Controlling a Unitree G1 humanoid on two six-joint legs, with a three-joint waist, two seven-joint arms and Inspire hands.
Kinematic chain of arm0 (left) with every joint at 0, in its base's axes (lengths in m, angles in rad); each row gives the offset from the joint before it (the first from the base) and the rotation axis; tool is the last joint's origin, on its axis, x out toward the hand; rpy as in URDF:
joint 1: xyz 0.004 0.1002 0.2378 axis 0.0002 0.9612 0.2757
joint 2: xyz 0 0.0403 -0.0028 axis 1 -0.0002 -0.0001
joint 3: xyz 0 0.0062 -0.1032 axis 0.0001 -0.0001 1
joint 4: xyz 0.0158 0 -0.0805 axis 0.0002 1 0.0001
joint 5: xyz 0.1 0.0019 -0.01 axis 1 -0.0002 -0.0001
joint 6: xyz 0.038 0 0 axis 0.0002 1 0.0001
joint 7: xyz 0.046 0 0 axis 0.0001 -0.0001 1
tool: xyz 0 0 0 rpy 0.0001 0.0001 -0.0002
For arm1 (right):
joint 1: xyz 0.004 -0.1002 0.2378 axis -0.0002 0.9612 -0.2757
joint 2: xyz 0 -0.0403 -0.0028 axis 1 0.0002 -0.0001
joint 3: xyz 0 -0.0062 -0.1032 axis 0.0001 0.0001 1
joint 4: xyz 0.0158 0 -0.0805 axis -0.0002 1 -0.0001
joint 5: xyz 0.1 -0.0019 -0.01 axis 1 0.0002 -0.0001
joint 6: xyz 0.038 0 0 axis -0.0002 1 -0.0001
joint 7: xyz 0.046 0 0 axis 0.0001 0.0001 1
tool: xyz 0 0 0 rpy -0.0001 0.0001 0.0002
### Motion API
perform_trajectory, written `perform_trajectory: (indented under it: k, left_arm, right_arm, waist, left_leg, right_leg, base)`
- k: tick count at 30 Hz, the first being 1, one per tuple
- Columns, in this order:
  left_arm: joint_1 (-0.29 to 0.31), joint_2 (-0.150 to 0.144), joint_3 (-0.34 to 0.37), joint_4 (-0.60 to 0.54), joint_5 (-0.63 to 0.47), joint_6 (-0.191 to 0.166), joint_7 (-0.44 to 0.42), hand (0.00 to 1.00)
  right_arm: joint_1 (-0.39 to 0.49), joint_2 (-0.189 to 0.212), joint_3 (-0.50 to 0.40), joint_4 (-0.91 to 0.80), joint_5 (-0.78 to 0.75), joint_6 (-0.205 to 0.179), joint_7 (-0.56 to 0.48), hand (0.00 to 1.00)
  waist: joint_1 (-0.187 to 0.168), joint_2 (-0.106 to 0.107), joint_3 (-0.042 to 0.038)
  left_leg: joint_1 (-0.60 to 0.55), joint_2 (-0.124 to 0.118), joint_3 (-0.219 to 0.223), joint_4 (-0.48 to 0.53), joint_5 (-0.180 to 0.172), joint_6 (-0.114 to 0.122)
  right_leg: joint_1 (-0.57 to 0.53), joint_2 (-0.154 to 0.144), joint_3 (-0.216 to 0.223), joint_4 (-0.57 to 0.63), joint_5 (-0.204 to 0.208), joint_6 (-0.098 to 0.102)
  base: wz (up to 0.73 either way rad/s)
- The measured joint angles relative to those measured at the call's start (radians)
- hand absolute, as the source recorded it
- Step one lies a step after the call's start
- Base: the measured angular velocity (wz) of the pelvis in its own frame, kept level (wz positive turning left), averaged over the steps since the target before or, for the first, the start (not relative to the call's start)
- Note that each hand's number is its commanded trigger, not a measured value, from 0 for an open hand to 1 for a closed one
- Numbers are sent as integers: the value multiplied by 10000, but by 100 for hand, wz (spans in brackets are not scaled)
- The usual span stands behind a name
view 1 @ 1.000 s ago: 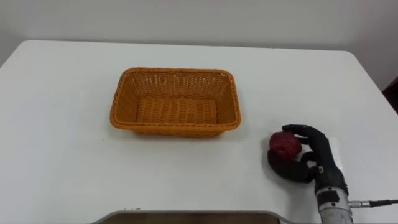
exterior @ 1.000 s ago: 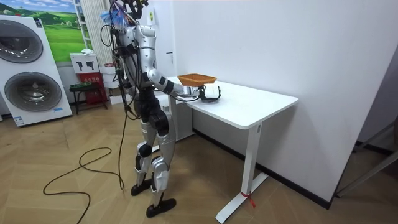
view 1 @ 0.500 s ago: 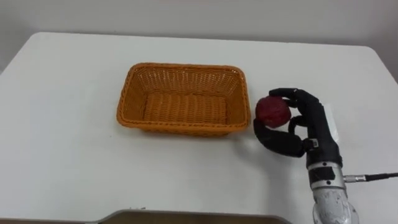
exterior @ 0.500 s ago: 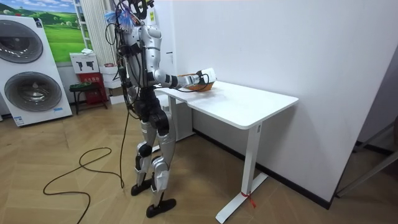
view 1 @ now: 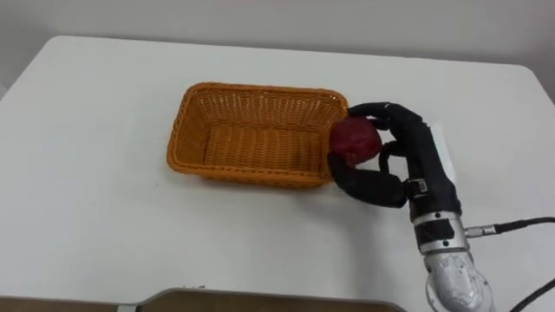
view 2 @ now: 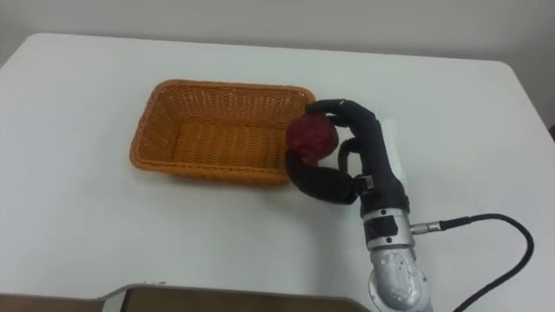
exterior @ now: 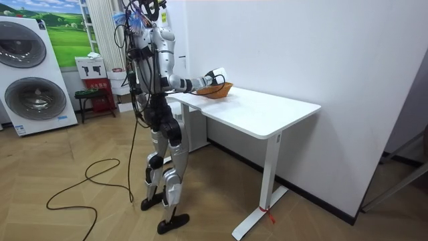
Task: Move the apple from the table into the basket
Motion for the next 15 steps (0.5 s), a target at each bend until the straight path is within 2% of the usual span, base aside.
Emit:
perform_trajectory:
  k: [1, 3, 4, 9, 15]
  left_arm:
    - [5, 0, -1, 1, -3, 3, 1, 0]
    - [8, 8, -75, 5, -2, 19, 11, 0]
    - [8, 8, -90, 5, -3, 24, 9, 0]
    - [0, 8, -409, -14, 7, 174, -84, 0]
    - [-21, 25, -454, -17, 183, 301, -182, 0]
  right_arm:
    - [-30, -54, 84, 0, -10, 10, 18, 100]
    - [-76, -258, 295, 0, -68, 56, 109, 55]
    - [-79, -280, 308, 0, -89, 79, 131, 0]
    - [-433, -326, 356, 4, 38, 485, 333, 0]
    - [-1200, -319, 467, 33, 243, 528, 553, 0]
  waist:
    - [3, -1, -1]
    - [31, -27, -20]
    - [74, -36, -29]
    - [277, -87, -63]
    - [265, -113, -62]
  left_leg:
    - [0, -1, 0, 1, 0, 0]
    - [-4, -1, -6, 8, 0, 0]
    - [-6, -1, -12, 9, 1, 0]
    - [-8, -3, -70, 14, 1, 0]
    - [13, -6, -247, 19, 15, -6]
  right_leg:
    - [0, -1, 0, 1, 0, 0]
    - [0, -1, -10, 2, 0, 0]
    - [2, 0, -18, 1, 0, 0]
    - [35, -5, -83, -4, 0, 0]
    - [155, -10, -280, -18, 0, 0]
  base:
    - [0]
    - [0]
    - [0]
    - [2]
    - [10]
